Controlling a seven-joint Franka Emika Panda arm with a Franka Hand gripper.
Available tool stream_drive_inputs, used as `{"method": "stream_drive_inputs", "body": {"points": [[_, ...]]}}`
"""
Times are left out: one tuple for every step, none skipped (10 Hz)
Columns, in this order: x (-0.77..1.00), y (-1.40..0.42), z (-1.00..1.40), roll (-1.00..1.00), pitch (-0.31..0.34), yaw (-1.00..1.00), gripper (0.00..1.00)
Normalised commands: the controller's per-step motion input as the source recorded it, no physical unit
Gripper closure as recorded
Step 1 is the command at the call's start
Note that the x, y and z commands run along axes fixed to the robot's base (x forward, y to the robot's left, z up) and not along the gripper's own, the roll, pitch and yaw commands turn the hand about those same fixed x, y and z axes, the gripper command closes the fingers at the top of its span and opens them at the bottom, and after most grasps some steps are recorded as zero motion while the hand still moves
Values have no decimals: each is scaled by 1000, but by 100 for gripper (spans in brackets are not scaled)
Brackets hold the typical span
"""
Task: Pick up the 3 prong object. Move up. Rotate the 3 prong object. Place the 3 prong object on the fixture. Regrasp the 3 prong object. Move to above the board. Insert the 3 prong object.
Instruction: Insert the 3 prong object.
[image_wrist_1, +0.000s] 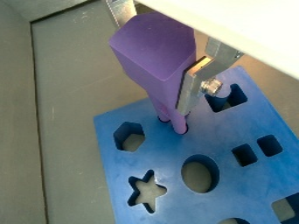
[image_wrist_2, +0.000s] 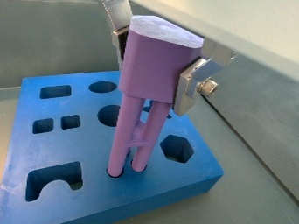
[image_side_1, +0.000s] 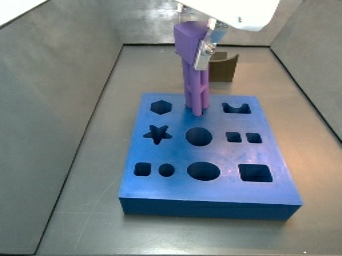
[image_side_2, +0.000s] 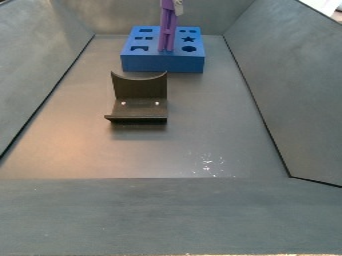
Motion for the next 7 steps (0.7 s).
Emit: {"method": "stream_drive_inputs", "body": {"points": [[6,0,-303,9,319,0,100],[271,0,-463,0,374,-40,100],[577,80,-420,-39,397,-151,100],[609,83,-383,-54,407,-134,100],[626,80,-357,-64,403,-123,100],[637,89,-294,-73,379,-140,100],[586,89,-269,-84,357,-217,100]]}}
